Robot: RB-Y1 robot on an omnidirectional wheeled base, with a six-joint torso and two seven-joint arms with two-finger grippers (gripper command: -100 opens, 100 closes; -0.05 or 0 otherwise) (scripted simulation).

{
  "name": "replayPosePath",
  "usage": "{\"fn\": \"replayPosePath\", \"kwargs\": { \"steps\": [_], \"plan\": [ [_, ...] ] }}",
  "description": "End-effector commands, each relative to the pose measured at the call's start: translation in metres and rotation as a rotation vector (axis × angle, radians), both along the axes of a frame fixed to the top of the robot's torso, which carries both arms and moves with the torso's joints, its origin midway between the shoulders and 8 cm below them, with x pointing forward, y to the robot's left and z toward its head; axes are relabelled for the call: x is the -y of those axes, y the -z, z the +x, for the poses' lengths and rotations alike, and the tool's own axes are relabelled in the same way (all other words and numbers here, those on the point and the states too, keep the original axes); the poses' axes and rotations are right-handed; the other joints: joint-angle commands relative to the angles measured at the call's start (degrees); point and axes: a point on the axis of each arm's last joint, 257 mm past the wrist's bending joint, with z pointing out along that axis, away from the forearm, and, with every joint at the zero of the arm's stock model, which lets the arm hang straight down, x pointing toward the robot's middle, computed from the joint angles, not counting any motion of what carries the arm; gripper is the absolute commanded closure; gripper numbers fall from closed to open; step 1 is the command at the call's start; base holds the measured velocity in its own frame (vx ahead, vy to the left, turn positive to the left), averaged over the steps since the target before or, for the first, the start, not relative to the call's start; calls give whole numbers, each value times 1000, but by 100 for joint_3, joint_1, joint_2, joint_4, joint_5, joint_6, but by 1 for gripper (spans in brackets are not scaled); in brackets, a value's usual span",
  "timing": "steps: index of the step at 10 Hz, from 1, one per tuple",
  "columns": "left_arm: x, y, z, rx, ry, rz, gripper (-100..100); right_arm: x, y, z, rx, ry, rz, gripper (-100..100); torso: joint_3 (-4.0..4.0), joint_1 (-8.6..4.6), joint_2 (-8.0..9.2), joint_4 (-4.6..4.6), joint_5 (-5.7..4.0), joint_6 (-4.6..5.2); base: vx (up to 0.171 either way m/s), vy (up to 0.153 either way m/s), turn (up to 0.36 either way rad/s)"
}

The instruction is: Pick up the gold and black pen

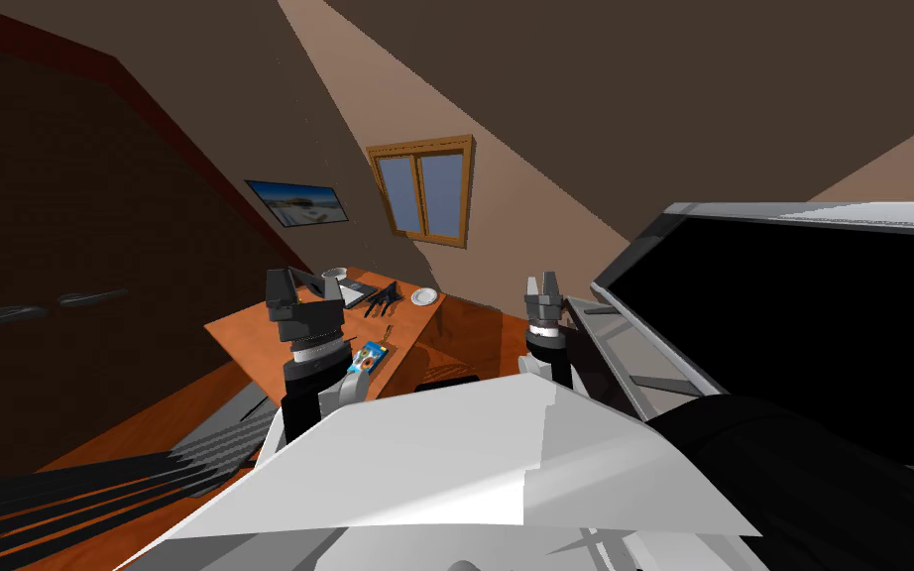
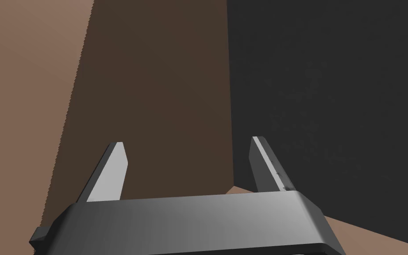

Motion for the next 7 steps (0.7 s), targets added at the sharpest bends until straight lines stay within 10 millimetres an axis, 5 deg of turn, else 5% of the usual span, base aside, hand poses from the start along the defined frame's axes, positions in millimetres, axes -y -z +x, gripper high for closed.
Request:
{"fn": "replayPosePath", "kwargs": {
  "steps": [1, 7],
  "plan": [
    [-3, 8, 11, -44, 18, 17, -100, 0, 0, 0, 0, 0, 0, 0, 0, 0, 0, 0, 0, 0, -8, -34, -47],
    [-25, 39, 47, -186, 34, 10, -100, 0, 0, 0, 0, 0, 0, 0, -2, -9, -4, -1, -2, 1, -1, -37, -36]
  ]
}}
